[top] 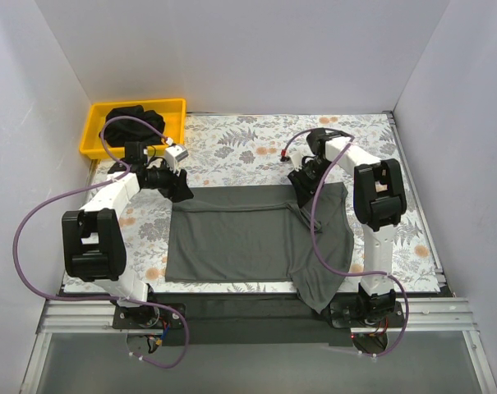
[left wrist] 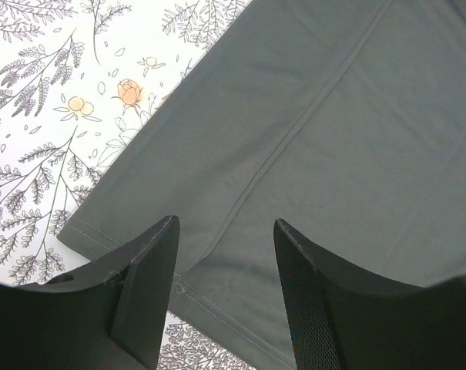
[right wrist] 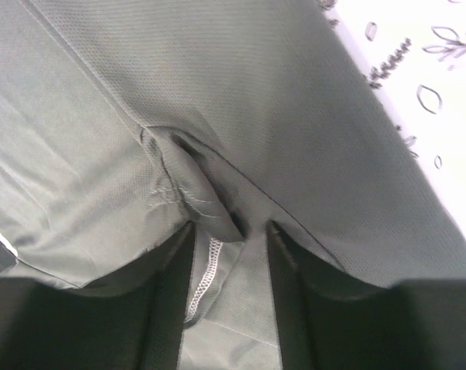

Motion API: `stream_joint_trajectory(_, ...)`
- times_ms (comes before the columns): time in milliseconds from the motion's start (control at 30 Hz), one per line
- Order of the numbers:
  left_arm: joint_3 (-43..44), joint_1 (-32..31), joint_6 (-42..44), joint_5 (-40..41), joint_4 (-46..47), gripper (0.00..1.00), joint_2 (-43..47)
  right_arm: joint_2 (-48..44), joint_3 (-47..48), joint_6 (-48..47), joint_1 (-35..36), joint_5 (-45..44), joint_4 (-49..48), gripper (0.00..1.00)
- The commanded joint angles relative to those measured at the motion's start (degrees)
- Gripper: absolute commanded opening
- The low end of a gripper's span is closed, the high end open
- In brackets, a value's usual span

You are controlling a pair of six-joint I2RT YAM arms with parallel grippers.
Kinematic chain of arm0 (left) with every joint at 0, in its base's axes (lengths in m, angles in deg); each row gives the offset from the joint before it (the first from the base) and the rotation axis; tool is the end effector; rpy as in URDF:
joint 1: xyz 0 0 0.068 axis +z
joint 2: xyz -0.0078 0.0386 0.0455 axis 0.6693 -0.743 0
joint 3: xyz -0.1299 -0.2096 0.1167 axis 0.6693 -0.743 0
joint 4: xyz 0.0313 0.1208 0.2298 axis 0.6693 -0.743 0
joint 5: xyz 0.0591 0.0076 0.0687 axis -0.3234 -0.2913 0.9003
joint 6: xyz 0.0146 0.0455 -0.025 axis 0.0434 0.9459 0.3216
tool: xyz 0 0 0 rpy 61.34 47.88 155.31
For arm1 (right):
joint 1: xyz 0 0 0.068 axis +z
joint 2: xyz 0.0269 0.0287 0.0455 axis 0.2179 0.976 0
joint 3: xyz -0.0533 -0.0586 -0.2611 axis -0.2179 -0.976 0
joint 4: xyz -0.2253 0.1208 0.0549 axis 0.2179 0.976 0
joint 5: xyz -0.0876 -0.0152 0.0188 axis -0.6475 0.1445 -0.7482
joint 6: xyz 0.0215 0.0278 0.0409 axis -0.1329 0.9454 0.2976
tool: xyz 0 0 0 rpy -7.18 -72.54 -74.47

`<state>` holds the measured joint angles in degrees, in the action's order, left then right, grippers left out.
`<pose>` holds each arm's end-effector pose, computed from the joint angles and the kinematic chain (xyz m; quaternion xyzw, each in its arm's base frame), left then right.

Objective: Fold and stack the t-shirts
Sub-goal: Fold the tshirt

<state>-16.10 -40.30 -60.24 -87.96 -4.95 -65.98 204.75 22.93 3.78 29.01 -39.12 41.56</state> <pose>0.3205 -0.0159 0.2191 0.0535 0.8966 -0.3794 0.2223 0.3974 0.1323 0.1655 -0.4118 0.8858 0.2016 0.0718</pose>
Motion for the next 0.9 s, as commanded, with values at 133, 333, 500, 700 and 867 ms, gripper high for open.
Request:
stream_joint_trajectory(133, -0.8, 0.0, 1.9, 0.2, 0.6, 0.51, 4.2, -3.9, -0.9, -0.8, 3.7, 1.2, 0.9, 0.31)
stream_joint_trajectory(333, -1.0, 0.0, 1.9, -0.2, 0.6, 0.51, 4.3, -8.1, -4.1, -0.1, 5.6, 3.5, 2.8, 0.12)
stream_joint_trajectory(500, -0.4, 0.0, 1.4, -0.2, 0.6, 0.51, 3.8, -9.8, -7.8, -0.3, 7.9, 6.9, 4.6, 0.15)
stream_joint_trajectory(700, 2.1, 0.0, -2.3, 1.1, -0.4, 0.51, 1.2, -10.2, -8.1, -3.2, 8.2, 7.5, 7.9, 0.24)
stream_joint_trajectory(867, 5.7, -0.4, -5.9, 4.1, -2.7, 0.53, -2.3, -11.3, -3.1, -4.0, 3.3, 5.1, 10.3, 0.52)
